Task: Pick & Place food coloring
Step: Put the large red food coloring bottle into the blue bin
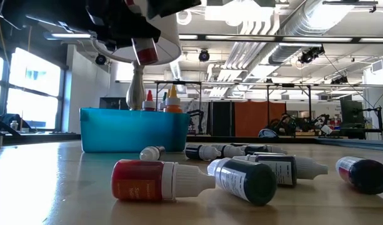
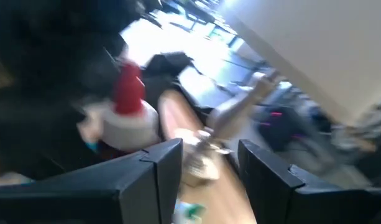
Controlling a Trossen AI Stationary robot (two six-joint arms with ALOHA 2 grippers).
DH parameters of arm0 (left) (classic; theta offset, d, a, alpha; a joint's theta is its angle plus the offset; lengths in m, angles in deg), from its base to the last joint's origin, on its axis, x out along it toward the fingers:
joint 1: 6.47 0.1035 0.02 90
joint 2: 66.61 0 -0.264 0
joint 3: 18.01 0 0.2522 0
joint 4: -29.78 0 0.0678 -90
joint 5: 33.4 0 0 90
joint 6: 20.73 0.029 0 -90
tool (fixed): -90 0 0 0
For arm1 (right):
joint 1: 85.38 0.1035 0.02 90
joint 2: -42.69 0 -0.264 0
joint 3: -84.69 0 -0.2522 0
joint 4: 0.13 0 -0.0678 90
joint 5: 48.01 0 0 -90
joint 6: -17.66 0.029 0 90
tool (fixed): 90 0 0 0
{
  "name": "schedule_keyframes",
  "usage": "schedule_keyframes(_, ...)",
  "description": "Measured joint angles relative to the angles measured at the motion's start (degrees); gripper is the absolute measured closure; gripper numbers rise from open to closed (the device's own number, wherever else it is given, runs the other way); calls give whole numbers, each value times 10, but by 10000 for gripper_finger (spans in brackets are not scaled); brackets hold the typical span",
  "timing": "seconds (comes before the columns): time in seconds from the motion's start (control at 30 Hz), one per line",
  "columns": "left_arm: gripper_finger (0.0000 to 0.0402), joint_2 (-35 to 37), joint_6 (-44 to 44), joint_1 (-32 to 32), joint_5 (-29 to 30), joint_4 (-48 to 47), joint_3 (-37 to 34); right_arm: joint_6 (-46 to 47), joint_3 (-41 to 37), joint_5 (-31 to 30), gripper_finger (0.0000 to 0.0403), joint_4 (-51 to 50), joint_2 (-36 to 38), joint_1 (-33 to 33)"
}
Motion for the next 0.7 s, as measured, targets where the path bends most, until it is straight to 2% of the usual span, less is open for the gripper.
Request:
schedule_keyframes(0.1,259,0,-6,0,0,-3,0,-19,0,-58,254,-8,0,8)
schedule_keyframes(0.2,259,0,-7,0,0,-3,0,-32,0,-54,253,-7,3,16)
schedule_keyframes(0.3,259,0,-18,0,0,-3,0,-32,0,-2,253,10,13,21)
schedule_keyframes(0.43,259,0,-24,0,-8,2,0,-31,0,125,254,67,17,15)
schedule_keyframes(0.5,259,0,-25,0,-8,0,0,-31,0,170,253,75,17,4)
schedule_keyframes(0.63,259,0,-25,0,-8,0,0,-27,-1,181,254,73,17,-16)
schedule_keyframes(0.7,259,0,-24,1,-7,3,0,-25,-1,206,253,78,17,-23)
